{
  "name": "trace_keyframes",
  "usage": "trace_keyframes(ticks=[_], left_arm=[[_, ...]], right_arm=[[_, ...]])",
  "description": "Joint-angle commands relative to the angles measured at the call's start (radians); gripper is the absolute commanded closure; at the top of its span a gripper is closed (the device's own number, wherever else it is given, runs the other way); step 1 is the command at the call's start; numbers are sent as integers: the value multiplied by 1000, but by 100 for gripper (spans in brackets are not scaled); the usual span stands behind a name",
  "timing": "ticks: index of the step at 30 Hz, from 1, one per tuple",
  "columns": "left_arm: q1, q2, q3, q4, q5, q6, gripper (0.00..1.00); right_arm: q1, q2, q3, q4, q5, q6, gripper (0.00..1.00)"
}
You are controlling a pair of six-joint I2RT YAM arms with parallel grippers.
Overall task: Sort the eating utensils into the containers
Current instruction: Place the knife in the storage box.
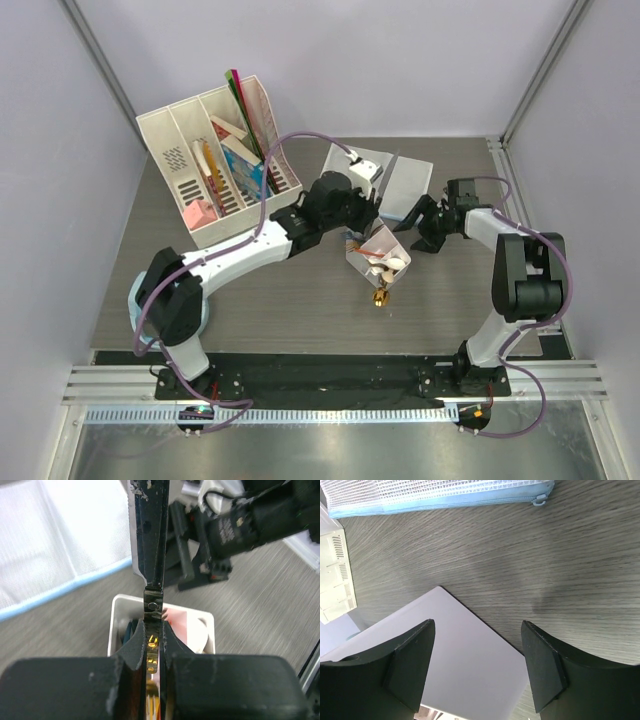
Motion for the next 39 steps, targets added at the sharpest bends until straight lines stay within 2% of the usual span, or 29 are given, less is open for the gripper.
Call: trace_keyframes(ticks=[1, 18, 28, 39], left_arm=[[-19, -25, -18, 201, -27, 19, 100], [-68, 6, -104, 271, -12, -73, 100], [-68, 83, -130, 328, -30, -23, 100], [-68, 72, -239, 382, -81, -11, 99]], right_arm=[[-2, -50, 14, 23, -11, -21, 25], [-2, 10, 15, 46, -70, 14, 25], [-2, -4, -17, 73, -87, 28, 25], [-2, -9, -36, 72, -83, 19, 25]])
